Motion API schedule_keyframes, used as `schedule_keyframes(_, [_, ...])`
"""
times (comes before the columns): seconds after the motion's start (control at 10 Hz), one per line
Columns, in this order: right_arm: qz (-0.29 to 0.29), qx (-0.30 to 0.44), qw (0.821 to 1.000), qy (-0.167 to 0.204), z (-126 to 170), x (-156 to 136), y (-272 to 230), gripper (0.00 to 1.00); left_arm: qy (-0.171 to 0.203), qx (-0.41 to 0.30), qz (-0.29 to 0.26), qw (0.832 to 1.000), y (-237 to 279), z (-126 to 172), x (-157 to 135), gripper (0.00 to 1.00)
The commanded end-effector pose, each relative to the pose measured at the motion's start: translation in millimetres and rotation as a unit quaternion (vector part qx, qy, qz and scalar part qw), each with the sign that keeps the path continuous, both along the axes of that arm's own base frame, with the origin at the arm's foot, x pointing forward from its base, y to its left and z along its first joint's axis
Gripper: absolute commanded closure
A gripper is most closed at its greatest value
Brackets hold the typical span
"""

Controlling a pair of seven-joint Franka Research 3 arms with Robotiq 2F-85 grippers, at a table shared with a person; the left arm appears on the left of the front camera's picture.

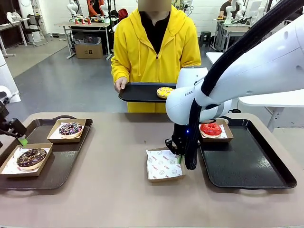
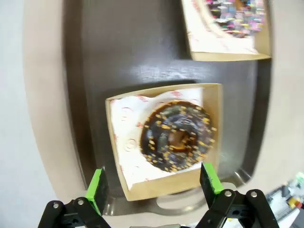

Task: Individually package the donuts and arrange them on the tray.
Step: Place the picked Paper togo box on the Handle tray while simultaneously picking up another Paper togo box from the table with the other hand.

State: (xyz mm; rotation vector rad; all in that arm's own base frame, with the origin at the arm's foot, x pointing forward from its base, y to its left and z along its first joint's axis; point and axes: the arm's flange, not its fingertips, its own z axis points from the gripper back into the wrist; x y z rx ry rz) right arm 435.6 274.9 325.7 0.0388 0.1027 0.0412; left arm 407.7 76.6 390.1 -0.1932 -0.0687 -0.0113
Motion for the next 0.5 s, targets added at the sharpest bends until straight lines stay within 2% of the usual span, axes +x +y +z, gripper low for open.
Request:
schedule_keyframes(0.0, [-0.027,-0.006,0.999,-0.023,59,-7,1,1.00,-0.011,-0.120,-0.033,0.992,30,33,-8,0.00])
schedule_keyframes(0.2, [-0.038,0.000,0.998,-0.045,112,-1,-6,1.00,-0.025,-0.230,-0.044,0.972,68,55,-9,0.00])
schedule_keyframes(0.4, [-0.047,0.005,0.998,-0.047,154,21,-8,1.00,-0.060,-0.342,-0.056,0.936,110,66,-7,0.00])
